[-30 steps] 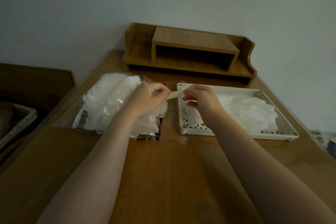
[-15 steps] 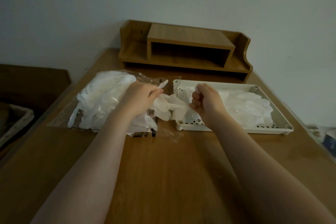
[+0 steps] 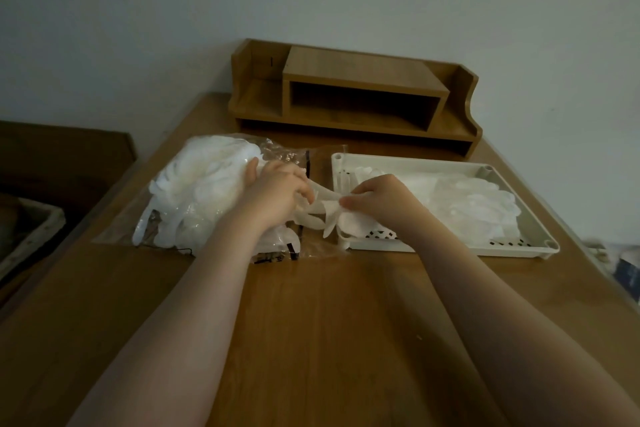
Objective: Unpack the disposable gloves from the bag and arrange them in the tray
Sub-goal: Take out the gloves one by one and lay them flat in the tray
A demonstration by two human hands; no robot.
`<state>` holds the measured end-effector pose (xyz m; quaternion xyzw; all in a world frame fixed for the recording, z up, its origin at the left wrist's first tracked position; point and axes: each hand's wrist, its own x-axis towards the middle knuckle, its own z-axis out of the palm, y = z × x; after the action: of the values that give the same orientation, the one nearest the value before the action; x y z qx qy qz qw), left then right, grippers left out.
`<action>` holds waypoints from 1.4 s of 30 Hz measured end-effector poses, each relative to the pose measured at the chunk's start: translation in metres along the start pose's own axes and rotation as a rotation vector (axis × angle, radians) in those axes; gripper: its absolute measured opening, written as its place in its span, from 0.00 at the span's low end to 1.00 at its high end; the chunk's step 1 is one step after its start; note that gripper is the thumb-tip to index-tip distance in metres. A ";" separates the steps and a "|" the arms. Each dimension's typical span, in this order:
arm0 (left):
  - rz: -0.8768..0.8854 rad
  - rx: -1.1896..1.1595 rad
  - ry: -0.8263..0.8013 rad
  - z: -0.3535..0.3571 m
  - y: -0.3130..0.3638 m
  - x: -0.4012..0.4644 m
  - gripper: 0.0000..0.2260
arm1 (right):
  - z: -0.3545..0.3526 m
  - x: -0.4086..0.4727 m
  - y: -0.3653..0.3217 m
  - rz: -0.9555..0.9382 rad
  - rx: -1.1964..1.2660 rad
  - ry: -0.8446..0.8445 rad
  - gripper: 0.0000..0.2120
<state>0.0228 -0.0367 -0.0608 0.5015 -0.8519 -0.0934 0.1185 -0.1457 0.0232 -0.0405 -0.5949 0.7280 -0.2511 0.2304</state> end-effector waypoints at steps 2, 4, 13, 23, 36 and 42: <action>-0.026 -0.019 0.009 0.002 -0.001 0.000 0.15 | -0.004 -0.003 -0.001 0.017 0.230 0.021 0.09; -0.061 0.012 0.030 0.001 0.001 0.000 0.10 | -0.006 -0.005 0.000 -0.001 0.409 0.022 0.09; -0.174 0.035 0.065 0.001 0.010 0.003 0.25 | -0.034 -0.016 0.003 -0.029 1.472 -0.091 0.05; 0.039 -1.261 -0.276 -0.042 0.070 -0.024 0.26 | -0.066 -0.025 0.016 -0.384 1.157 -0.449 0.03; 0.162 -1.214 -0.035 -0.058 0.096 -0.020 0.10 | -0.099 -0.036 0.045 -0.262 0.658 -0.804 0.25; 0.298 -1.106 -0.025 -0.080 0.119 -0.016 0.08 | -0.093 -0.034 0.041 -0.257 0.793 -0.692 0.34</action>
<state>-0.0449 0.0309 0.0473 0.2380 -0.7391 -0.5137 0.3650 -0.2290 0.0716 0.0061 -0.5947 0.3803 -0.3223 0.6307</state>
